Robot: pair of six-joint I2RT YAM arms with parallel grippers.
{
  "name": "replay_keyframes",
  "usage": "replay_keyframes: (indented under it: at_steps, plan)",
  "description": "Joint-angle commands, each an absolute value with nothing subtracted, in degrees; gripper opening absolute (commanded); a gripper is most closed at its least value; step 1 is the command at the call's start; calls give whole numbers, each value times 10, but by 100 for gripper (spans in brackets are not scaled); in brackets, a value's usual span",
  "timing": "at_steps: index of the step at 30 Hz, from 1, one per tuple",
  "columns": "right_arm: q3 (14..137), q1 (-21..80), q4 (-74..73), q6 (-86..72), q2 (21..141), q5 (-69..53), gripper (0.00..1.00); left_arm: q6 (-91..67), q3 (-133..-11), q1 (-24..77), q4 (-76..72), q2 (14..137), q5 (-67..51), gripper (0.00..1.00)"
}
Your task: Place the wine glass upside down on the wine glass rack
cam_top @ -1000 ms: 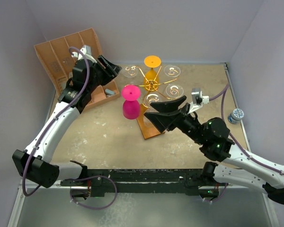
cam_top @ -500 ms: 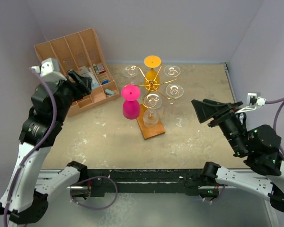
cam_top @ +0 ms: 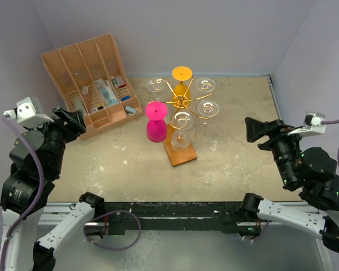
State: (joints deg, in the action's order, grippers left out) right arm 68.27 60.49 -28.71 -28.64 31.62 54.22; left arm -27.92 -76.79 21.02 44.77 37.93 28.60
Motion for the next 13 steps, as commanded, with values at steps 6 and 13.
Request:
replay_keyframes:
  at_steps: [6, 13]
  plan:
    - [703, 606, -239, -235, 278, 596, 79, -238, -842, 206, 474, 357, 313, 66]
    - [698, 606, -242, -243, 285, 597, 79, -239, -829, 206, 446, 333, 305, 67]
